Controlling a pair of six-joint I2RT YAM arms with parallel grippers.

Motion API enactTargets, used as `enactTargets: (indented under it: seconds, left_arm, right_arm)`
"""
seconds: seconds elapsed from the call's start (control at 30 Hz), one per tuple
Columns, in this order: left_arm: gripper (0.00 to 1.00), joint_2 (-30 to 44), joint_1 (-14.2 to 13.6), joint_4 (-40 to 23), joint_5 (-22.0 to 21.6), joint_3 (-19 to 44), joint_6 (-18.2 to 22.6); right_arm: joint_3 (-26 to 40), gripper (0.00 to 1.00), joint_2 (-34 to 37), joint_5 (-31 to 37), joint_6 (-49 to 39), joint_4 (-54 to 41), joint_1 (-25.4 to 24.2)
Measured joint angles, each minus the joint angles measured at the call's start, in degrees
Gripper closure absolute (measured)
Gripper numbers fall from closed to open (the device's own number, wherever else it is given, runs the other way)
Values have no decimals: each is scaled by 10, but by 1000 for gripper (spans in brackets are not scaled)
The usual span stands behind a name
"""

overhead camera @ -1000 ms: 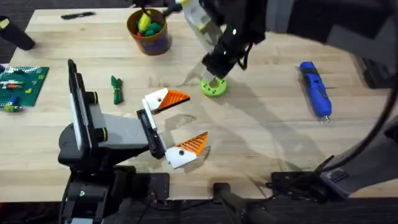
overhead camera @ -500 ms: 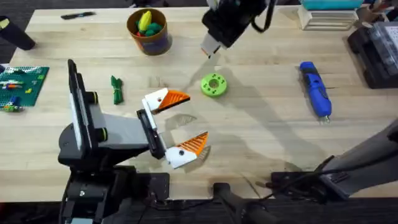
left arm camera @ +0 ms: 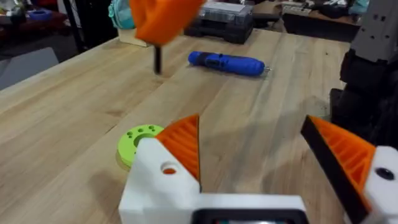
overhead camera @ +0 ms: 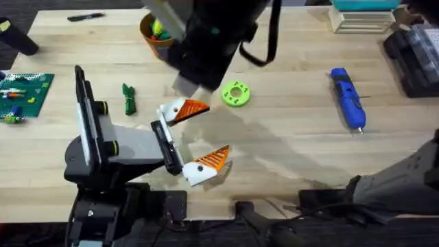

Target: Pick up the gripper from the table and insert it into the empty holder that is missing its gripper. Then pick up a screw, insert it into the mounting hole, and use the screwdriver to tighten it. Finally, clean up the table by picking up the vegetable and placing it into the bucket.

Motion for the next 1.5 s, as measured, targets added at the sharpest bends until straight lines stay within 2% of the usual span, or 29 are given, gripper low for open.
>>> enactTargets:
  seconds: [0.1,0.13,0.3,0.63,1.27,1.5]
  left_arm:
    - [14,0,0,0,0,0,0]
    - [14,0,0,0,0,0,0]
    - [14,0,0,0,0,0,0]
    - [14,0,0,0,0,0,0]
    - [14,0,0,0,0,0,0]
    - [15,0,0,0,0,0,0]
  right_arm:
    - [9,996,1,0,7,-8,15]
    - [38,996,5,-1,14,-20,23]
    - [77,996,20,-1,18,-21,34]
    - [78,996,66,-1,18,-23,45]
    - [78,996,74,-1,20,-33,45]
    - [78,996,97,-1,20,-35,45]
